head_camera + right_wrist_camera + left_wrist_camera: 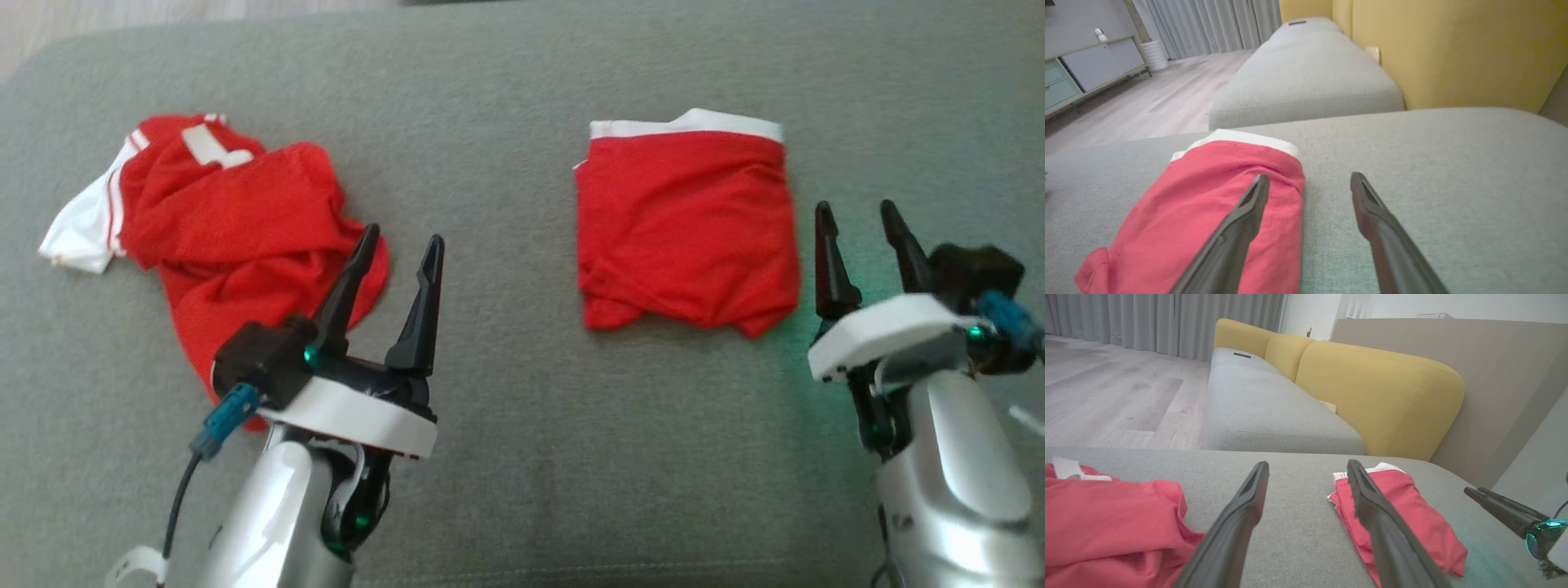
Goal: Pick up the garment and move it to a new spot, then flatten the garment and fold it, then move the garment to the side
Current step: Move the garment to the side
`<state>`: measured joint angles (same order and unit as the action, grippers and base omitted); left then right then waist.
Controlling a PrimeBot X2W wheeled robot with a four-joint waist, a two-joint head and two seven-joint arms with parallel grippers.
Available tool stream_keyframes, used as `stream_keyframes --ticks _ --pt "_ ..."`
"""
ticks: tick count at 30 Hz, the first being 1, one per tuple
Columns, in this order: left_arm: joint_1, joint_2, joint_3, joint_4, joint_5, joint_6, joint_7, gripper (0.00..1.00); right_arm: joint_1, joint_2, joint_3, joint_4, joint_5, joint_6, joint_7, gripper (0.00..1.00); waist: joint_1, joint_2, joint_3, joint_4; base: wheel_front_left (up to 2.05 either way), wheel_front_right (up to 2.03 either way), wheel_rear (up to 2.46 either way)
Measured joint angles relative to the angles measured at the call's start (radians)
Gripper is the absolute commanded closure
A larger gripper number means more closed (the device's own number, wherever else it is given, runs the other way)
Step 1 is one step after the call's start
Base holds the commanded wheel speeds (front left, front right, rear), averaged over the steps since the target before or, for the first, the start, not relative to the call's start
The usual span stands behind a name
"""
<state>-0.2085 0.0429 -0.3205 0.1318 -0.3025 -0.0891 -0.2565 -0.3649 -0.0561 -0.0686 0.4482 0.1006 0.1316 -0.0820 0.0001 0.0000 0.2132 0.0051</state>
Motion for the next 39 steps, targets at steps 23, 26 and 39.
stream_keyframes --ticks 23,26,39 --pt "-0.032 0.0 -0.052 0.01 -0.024 0.02 0.0 0.0 -0.185 -0.041 0.119 0.292 0.15 0.0 0.222 1.0 0.0 0.0 0.062 0.066 0.0 0.0 0.0" --pt "-0.032 0.0 -0.05 0.012 -0.023 0.02 0.0 0.0 -0.185 -0.068 0.184 0.299 0.152 0.0 0.197 1.0 0.0 0.0 0.053 0.045 0.0 0.0 0.0" --pt "-0.034 0.0 -0.031 0.006 -0.007 0.017 0.0 0.0 -0.228 -0.409 0.366 0.245 0.116 0.0 0.152 1.0 -0.0001 0.0 0.058 -0.029 0.0 0.0 0.0"
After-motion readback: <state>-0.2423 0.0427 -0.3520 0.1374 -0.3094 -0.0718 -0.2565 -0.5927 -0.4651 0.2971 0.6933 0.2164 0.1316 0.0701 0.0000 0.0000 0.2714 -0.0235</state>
